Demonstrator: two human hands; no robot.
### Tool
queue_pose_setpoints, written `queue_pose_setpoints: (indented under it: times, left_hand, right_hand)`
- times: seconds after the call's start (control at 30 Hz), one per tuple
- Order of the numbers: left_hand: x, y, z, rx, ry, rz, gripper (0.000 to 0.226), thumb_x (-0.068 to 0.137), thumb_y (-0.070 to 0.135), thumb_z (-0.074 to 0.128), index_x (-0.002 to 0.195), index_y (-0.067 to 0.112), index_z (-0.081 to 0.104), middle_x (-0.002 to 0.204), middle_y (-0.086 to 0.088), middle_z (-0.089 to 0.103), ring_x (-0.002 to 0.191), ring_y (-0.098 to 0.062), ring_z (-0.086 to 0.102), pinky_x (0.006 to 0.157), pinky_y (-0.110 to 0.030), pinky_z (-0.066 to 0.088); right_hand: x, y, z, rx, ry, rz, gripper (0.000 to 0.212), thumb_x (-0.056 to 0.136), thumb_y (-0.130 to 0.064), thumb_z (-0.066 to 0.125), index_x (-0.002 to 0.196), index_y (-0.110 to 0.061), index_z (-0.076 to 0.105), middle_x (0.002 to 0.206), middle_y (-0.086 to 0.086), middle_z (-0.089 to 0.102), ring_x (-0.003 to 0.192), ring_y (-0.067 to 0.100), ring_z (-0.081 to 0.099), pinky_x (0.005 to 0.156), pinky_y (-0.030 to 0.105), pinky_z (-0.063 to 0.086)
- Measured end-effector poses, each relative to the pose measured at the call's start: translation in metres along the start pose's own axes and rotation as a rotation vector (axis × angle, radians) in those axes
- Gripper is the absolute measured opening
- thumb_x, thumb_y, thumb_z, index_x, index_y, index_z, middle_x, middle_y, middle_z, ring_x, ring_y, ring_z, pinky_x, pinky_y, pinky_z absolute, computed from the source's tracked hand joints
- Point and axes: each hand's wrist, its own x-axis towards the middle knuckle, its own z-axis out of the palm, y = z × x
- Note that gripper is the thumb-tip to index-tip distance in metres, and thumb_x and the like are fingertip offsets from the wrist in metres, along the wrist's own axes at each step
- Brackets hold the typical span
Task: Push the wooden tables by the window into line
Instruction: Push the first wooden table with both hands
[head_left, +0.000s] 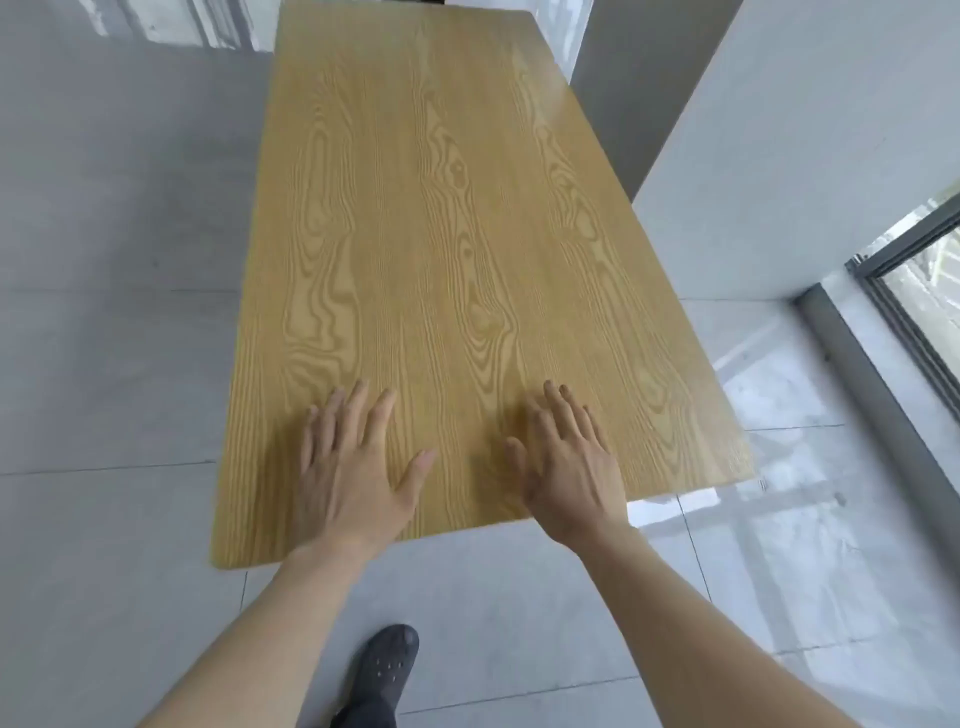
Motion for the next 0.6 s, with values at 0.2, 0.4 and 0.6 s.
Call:
queue_pose_setpoints:
  times: [0.2, 0.4, 0.6]
  left_hand:
    - [-0.003, 0.0, 0.024, 0.048, 0.052, -0.028, 0.08, 0.094, 0.072, 0.027, 0.16, 0.026, 0.028, 0.169, -0.001, 0.02, 0.158, -0.025, 0.01, 0.127, -0.051, 0.008]
    - [0.0, 0.003, 0.021, 0.059, 0.059, -0.05, 0.078, 0.093, 0.071, 0.031, 0.158, 0.028, 0.031, 0.167, 0.001, 0.025, 0.157, -0.025, 0.011, 0.126, -0.053, 0.01]
    - [0.014, 0.002, 0.018, 0.076, 0.032, -0.063, 0.077, 0.093, 0.07, 0.034, 0.158, 0.028, 0.032, 0.167, 0.0, 0.025, 0.157, -0.026, 0.011, 0.126, -0.054, 0.01]
  right_hand:
    - [0.0, 0.007, 0.024, -0.011, 0.11, -0.016, 0.062, 0.105, -0.051, 0.034, 0.157, -0.017, 0.037, 0.168, 0.008, 0.027, 0.158, 0.026, 0.014, 0.128, 0.043, 0.01]
    - [0.005, 0.006, 0.023, -0.034, 0.157, -0.022, 0.061, 0.102, -0.046, 0.039, 0.155, -0.016, 0.041, 0.165, 0.009, 0.032, 0.156, 0.027, 0.02, 0.126, 0.046, 0.016]
    - [0.019, 0.006, 0.023, -0.073, 0.152, -0.03, 0.061, 0.1, -0.044, 0.042, 0.153, -0.015, 0.043, 0.164, 0.011, 0.034, 0.156, 0.03, 0.022, 0.126, 0.048, 0.017]
